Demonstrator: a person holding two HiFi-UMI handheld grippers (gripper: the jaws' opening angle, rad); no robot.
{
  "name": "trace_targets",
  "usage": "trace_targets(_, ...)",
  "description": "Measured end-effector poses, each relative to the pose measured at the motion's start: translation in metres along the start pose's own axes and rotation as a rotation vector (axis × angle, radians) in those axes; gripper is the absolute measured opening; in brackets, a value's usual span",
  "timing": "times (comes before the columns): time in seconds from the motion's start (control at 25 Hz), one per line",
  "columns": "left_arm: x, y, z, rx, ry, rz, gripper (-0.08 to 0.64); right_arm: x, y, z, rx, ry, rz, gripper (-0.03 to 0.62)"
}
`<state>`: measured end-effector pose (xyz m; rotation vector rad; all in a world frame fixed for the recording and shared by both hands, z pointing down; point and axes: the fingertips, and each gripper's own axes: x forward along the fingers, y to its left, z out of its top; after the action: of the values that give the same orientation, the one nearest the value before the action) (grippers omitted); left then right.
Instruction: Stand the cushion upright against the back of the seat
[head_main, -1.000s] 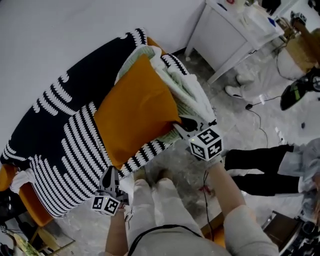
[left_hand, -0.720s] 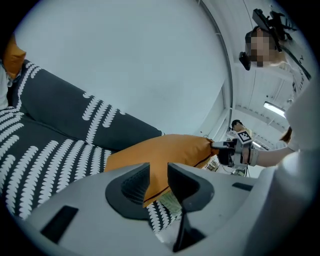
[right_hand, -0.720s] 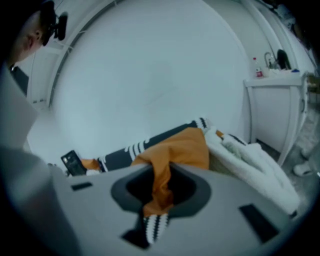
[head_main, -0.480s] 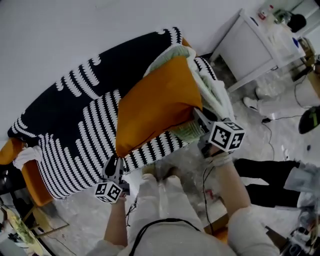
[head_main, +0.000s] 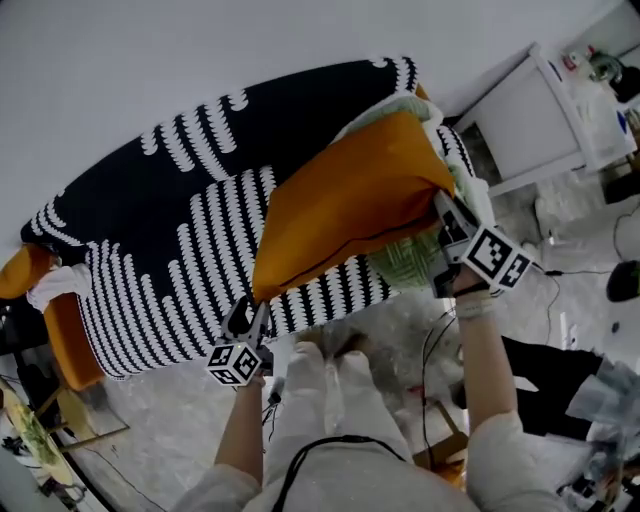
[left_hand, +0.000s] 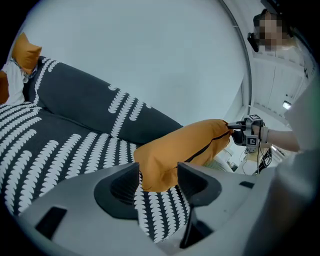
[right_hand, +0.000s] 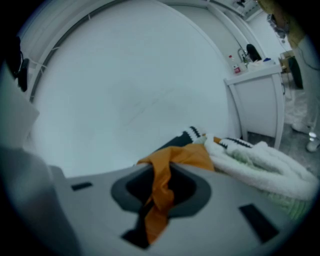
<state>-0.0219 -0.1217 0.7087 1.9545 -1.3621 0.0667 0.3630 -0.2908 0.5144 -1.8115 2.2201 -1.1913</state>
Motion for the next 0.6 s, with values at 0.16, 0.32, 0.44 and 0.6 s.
trace_targets(0.16, 0.009, 0.015, -0.003, -0.037, 0.003, 0.017, 0.252, 0.010, 0.000, 0.008, -0.007, -0.013, -0.027, 0.078)
trace_targets(0.32, 0.020, 0.020, -0.010, -0.070, 0.017, -0.004, 0.253, 0.017, 0.000, 0.012, -0.016, -0.024, -0.044, 0.078)
trace_targets(0.44, 0.027, 0.020, -0.019, -0.108, 0.033, -0.011, 0.253, 0.021, 0.000, 0.013, -0.028, -0.028, -0.049, 0.078)
trace_targets(0.6, 0.036, 0.024, -0.019, -0.165, 0.027, -0.014, 0.253, 0.023, -0.002, 0.014, -0.051, -0.025, -0.071, 0.080)
